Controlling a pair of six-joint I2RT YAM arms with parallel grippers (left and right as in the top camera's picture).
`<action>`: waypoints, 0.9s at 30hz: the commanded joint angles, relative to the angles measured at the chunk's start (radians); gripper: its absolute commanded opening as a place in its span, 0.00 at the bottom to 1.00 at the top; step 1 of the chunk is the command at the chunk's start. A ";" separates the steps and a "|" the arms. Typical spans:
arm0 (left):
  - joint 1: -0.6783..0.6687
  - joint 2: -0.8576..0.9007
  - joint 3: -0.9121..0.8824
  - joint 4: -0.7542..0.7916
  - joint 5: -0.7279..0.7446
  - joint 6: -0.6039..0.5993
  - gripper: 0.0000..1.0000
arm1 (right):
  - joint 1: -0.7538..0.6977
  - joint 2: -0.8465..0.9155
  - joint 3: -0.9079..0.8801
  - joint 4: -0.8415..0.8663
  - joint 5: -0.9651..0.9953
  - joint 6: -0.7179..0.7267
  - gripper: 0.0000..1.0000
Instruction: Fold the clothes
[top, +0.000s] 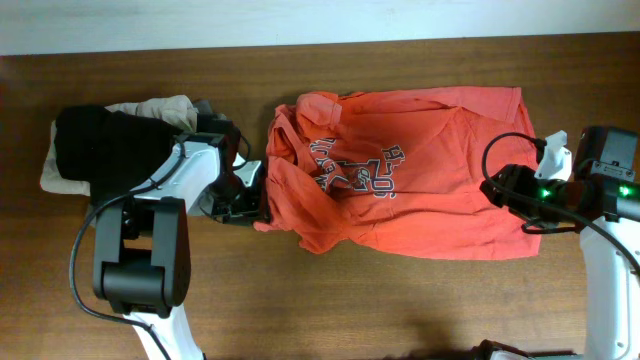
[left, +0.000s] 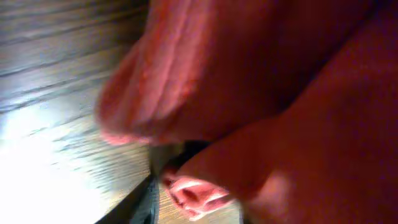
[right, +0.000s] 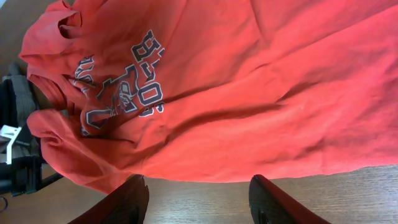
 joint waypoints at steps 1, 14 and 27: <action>0.001 -0.007 -0.021 -0.003 0.129 0.024 0.16 | 0.006 -0.001 0.014 0.000 0.010 -0.008 0.57; 0.059 -0.243 0.208 -0.258 0.185 0.024 0.00 | 0.006 0.003 0.014 -0.015 0.093 0.001 0.57; 0.092 -0.397 0.295 -0.354 0.106 0.024 0.01 | -0.011 0.217 0.013 -0.056 0.186 0.144 0.61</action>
